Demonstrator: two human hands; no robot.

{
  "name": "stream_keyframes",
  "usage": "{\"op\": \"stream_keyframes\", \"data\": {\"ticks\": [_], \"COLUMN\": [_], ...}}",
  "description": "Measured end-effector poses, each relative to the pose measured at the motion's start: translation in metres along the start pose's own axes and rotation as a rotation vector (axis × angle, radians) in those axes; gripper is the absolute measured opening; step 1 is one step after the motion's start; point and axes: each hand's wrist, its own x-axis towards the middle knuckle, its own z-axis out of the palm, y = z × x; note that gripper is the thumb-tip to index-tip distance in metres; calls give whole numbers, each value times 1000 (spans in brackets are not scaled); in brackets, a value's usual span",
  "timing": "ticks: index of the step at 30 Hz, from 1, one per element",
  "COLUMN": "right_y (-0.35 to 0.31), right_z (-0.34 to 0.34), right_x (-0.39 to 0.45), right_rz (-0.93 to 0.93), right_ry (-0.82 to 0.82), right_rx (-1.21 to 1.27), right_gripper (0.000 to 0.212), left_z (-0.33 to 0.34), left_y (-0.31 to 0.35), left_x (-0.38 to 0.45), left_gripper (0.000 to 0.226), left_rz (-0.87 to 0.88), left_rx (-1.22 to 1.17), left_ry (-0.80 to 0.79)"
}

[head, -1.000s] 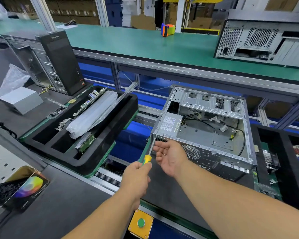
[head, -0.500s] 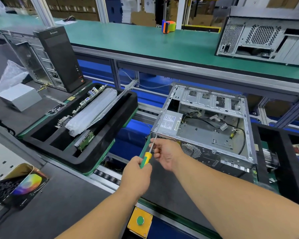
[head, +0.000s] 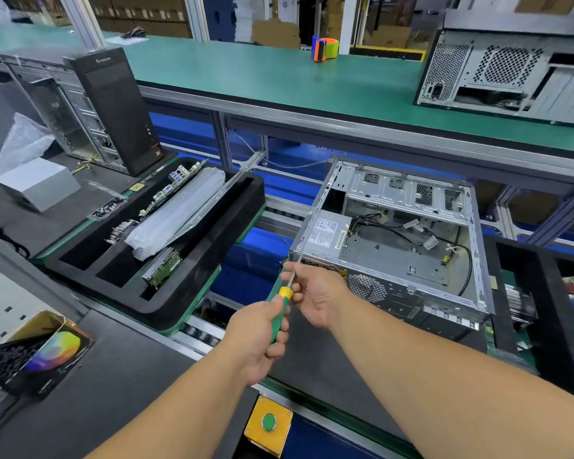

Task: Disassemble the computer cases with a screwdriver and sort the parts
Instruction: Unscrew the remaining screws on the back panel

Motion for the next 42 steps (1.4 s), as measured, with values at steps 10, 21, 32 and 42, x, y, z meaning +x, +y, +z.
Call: {"op": "stream_keyframes", "data": {"ticks": [10,21,32,42], "right_y": [1,1,5,4], "right_z": [9,10,5,11], "right_x": [-1,1,4,3], "right_rz": [-7,-35,-28,-11], "right_ry": [87,150,106,126], "right_rx": [-7,25,-53,-61], "right_gripper": [18,19,21,14], "left_z": [-5,-9,-8,-11], "left_y": [-9,3,-5,-5], "left_x": [-2,-14,-18,-13], "left_gripper": [35,43,38,42], "left_rz": [404,-206,-44,-14], "left_rx": [629,-195,-1,47], "left_ry": [267,-87,77,32]}}
